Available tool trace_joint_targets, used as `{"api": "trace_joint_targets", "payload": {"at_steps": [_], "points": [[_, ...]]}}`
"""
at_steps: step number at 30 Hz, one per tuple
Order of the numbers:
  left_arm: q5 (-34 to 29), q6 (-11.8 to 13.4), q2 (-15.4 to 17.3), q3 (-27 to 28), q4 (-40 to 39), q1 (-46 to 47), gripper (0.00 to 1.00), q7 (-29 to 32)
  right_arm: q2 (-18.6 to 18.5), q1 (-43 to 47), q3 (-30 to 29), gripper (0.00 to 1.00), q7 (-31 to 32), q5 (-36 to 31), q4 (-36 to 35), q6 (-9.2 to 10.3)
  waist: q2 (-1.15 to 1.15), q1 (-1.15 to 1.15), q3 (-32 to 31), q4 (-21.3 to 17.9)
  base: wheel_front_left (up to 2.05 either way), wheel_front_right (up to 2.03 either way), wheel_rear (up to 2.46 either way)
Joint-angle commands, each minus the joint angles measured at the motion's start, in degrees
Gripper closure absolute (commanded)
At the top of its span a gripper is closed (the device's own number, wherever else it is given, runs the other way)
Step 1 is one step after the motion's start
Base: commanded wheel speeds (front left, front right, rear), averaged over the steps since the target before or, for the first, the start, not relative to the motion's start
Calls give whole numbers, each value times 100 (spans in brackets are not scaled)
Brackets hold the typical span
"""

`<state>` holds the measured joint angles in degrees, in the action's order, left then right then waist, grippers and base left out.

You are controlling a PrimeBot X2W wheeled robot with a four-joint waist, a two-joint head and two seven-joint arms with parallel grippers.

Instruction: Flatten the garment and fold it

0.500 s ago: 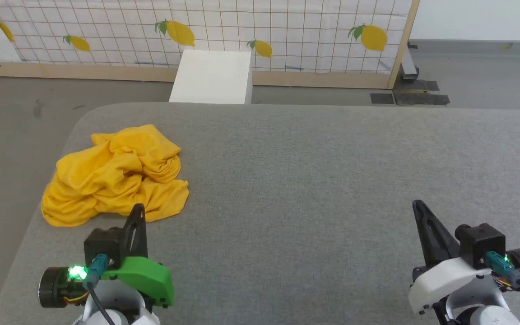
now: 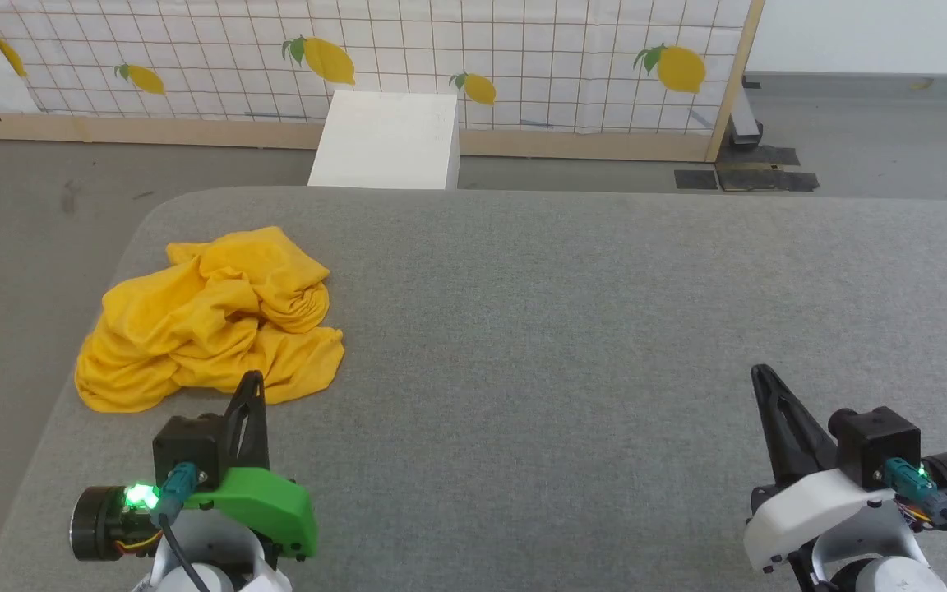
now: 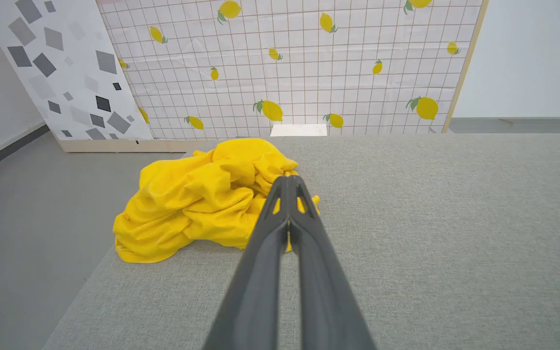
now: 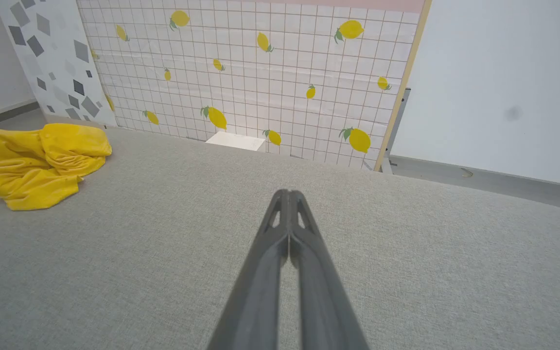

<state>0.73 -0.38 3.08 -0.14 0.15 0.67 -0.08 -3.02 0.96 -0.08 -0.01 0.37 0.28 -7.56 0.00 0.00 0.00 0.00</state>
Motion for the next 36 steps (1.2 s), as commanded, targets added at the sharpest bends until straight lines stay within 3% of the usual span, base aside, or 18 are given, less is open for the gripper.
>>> {"api": "trace_joint_targets", "payload": {"at_steps": [1, 7, 8, 23, 36], "points": [[-73, 38, -21, 14, -15, -67, 100, 8, 14, -96, 8, 100, 1, -37, -28, 8, 0, 0, 0, 0, 0, 0, 0], [-73, 38, -21, 14, -15, -67, 100, 8, 14, -96, 8, 100, 1, -37, -28, 8, 0, 0, 0, 0, 0, 0, 0], [-73, 38, -21, 14, -15, -67, 0, 8, 14, -96, 8, 0, 1, -37, -28, 8, 0, 0, 0, 0, 0, 0, 0], [134, 53, 3, -108, 101, 36, 0, -125, -2, 4, -19, 0, -70, 21, 43, 1, 0, 0, -21, 81, 0, 0, 0], [266, 130, 59, -160, 193, 48, 0, -282, 0, -3, 18, 0, -180, 31, 68, 1, 0, 0, -44, 520, 0, 0, 0]]}}
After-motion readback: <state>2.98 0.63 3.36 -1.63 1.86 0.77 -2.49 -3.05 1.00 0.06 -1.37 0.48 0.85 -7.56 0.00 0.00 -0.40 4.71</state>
